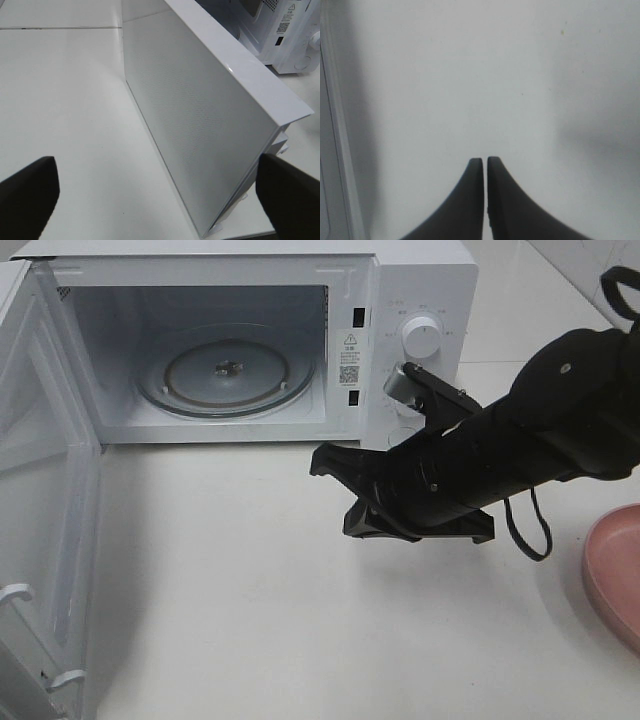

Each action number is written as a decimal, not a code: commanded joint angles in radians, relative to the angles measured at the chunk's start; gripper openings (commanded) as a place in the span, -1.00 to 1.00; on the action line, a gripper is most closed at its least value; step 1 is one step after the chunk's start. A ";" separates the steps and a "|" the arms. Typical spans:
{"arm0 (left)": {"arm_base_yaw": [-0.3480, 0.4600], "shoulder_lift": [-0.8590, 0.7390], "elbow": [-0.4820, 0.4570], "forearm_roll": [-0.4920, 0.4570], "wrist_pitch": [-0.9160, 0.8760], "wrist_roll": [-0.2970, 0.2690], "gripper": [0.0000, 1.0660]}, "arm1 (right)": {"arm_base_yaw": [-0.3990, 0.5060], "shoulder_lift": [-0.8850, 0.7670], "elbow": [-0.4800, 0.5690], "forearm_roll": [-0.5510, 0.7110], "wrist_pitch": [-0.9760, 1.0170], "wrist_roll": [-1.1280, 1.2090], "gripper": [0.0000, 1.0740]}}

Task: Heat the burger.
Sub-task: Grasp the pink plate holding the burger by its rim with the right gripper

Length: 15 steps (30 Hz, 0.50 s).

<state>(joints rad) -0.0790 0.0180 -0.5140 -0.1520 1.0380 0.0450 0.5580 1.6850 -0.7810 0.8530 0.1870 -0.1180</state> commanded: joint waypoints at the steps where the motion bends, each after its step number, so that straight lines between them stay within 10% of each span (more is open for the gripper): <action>1: -0.005 0.001 0.002 -0.003 -0.006 -0.003 0.88 | -0.013 -0.022 -0.001 -0.072 0.107 -0.025 -0.88; 15: -0.005 0.001 0.002 -0.003 -0.006 -0.003 0.88 | -0.013 -0.164 -0.001 -0.394 0.415 0.036 -0.85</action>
<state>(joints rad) -0.0790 0.0180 -0.5140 -0.1520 1.0380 0.0450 0.5470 1.5310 -0.7810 0.4800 0.5750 -0.0950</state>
